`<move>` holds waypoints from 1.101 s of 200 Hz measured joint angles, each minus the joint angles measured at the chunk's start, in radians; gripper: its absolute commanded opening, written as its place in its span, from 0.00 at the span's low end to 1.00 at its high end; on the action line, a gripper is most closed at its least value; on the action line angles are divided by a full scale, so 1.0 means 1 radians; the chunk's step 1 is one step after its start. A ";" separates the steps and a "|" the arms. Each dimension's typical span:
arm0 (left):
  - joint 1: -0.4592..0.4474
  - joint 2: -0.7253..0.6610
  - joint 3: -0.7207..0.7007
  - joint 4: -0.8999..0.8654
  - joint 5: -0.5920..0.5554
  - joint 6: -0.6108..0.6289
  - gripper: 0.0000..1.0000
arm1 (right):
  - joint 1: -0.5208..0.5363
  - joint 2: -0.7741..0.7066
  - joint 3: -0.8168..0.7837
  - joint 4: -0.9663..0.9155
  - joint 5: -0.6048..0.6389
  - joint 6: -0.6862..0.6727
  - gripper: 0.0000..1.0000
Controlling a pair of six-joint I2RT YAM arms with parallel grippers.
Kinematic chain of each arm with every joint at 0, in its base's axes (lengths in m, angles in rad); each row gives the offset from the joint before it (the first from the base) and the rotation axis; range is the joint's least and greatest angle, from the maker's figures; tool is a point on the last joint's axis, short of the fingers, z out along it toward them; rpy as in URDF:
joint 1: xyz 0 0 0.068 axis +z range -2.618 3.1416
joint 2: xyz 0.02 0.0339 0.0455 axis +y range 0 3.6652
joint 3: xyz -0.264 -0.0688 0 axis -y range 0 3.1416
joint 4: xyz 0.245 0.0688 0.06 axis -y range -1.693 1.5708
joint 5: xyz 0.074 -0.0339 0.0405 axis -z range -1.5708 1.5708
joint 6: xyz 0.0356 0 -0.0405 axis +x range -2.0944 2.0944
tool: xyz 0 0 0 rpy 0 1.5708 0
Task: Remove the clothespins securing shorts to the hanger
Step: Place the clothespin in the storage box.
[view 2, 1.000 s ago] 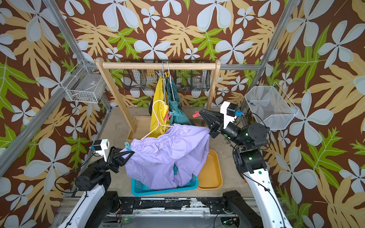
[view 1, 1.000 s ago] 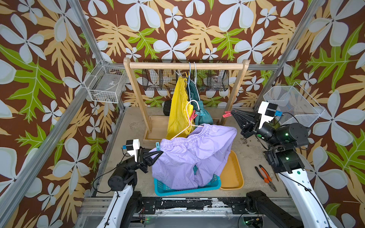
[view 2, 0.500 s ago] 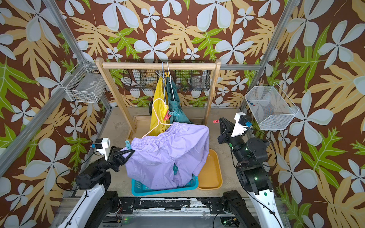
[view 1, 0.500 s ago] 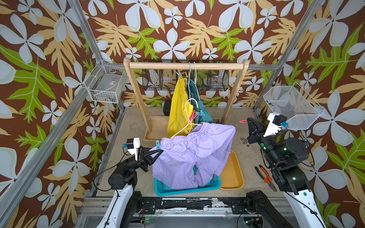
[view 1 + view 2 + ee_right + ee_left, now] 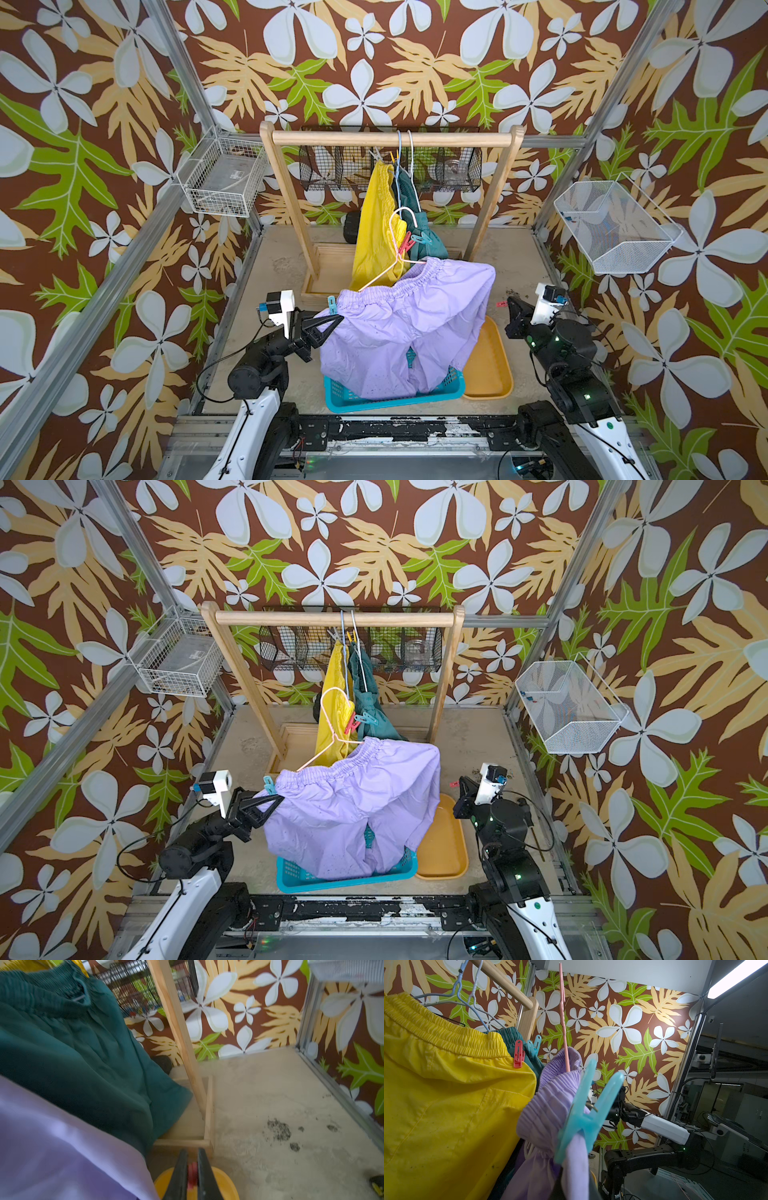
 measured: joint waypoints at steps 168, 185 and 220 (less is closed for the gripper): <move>0.000 0.006 0.000 -0.003 -0.003 0.000 0.00 | 0.014 0.179 -0.290 0.149 -0.039 0.117 0.18; 0.000 0.005 0.000 -0.005 -0.004 0.000 0.00 | 0.015 0.184 -0.291 0.154 -0.047 0.117 0.25; 0.000 0.003 0.000 -0.009 -0.004 0.003 0.00 | 0.016 0.184 -0.291 0.167 -0.054 0.117 0.32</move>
